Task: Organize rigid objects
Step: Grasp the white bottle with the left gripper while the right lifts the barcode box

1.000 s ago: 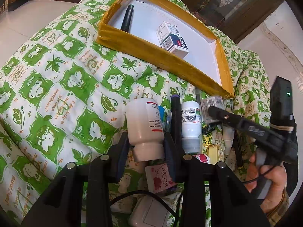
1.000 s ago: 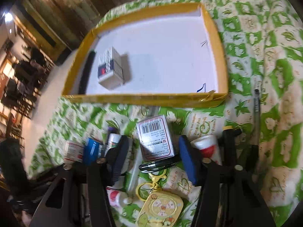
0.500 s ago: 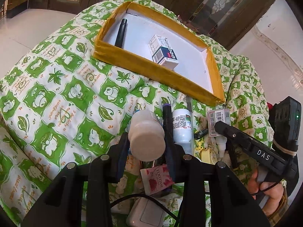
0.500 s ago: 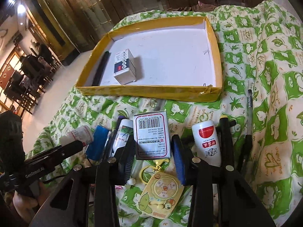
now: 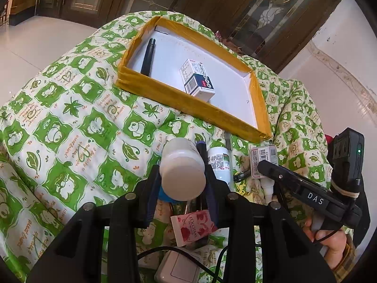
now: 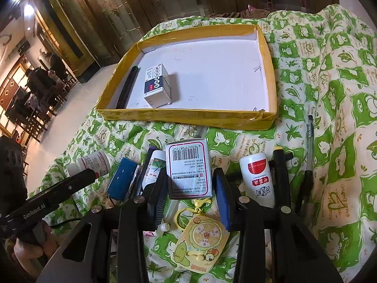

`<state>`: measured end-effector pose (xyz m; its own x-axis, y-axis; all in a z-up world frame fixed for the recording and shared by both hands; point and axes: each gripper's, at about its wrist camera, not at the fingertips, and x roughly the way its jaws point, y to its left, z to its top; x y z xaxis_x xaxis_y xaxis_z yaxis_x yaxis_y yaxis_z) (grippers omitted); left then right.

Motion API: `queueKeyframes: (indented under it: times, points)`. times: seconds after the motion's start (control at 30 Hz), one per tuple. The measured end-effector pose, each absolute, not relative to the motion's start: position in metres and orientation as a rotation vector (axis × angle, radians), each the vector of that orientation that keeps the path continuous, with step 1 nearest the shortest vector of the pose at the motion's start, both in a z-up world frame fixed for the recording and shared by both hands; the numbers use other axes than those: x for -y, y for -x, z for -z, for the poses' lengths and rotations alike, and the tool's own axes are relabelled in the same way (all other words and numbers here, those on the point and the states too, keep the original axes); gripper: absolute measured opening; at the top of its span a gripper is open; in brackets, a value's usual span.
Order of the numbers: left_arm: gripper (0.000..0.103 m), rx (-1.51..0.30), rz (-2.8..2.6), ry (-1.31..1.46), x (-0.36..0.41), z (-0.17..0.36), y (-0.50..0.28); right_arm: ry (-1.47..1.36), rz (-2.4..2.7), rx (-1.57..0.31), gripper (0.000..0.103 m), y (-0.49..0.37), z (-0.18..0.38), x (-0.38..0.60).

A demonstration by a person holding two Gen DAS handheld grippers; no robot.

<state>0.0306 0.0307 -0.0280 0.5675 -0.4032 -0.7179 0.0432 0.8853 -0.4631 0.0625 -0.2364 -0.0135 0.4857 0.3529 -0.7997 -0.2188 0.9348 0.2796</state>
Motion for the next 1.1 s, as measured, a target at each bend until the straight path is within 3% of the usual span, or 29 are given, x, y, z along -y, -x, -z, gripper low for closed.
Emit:
queueKeyframes:
  times: [1.1]
  points:
    - [0.033, -0.848, 0.297, 0.446, -0.038, -0.004, -0.053, -0.167, -0.372, -0.942, 0.034, -0.058, -0.010, 0.234]
